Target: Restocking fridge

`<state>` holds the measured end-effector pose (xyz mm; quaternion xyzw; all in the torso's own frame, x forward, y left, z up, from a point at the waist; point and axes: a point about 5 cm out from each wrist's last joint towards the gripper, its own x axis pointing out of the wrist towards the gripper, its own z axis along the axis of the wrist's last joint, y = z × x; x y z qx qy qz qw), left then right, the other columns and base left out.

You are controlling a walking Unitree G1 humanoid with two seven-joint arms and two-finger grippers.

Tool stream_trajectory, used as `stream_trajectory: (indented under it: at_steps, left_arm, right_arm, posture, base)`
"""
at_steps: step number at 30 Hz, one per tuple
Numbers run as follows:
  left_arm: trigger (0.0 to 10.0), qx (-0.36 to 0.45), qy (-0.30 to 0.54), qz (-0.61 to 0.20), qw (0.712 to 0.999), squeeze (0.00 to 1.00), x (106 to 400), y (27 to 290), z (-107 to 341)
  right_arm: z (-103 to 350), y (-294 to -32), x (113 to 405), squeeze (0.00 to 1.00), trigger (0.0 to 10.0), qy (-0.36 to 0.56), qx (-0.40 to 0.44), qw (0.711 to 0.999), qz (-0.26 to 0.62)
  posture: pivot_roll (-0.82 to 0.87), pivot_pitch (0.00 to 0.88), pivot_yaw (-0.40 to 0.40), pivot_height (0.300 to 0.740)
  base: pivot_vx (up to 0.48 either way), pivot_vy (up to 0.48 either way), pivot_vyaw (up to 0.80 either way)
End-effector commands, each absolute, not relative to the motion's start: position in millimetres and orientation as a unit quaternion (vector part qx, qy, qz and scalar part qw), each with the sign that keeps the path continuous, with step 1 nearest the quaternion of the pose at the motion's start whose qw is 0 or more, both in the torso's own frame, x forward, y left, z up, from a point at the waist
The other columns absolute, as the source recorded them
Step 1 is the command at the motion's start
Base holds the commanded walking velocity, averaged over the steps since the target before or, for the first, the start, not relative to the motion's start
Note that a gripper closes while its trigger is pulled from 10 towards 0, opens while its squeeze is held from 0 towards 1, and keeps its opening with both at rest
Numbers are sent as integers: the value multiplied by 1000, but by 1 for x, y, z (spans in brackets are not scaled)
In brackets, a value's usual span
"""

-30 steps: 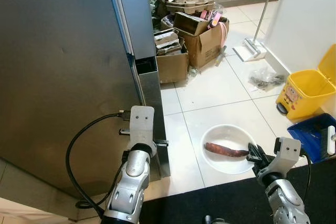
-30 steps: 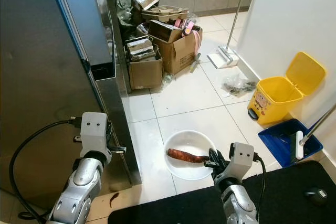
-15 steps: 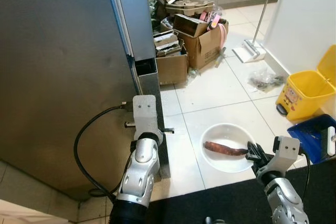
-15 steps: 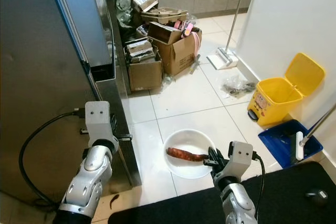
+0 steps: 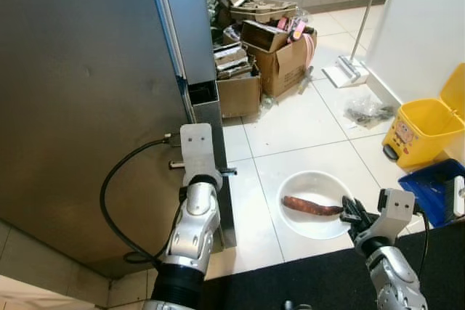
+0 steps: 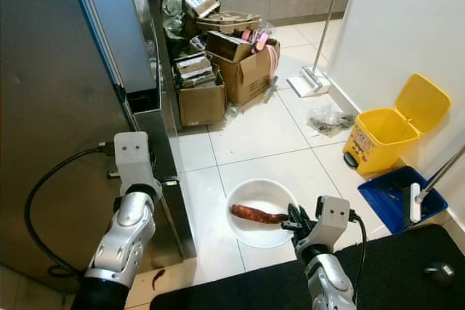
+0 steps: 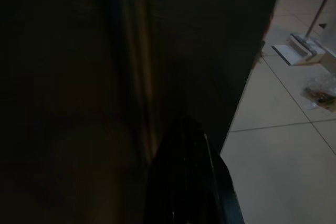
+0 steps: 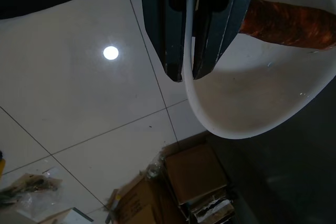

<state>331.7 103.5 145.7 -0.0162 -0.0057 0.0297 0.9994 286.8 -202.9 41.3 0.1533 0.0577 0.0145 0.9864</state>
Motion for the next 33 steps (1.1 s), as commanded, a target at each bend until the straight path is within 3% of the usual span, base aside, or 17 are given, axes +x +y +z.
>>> stream_trajectory:
  at_steps: [1,33]
  left_arm:
    - [10000,-13,-10,40,999,0,335,105,147]
    - [10000,24,-15,100,995,0,352,142,150]
  right_arm:
    - [40,-204,284,0,10000,55,153,987,14]
    - [37,-198,283,0,10000,59,154,986,19]
  posture:
    - [-112,141,27,717]
    - [-106,152,31,717]
  base:
    - [0,0,0]
    - [0,0,0]
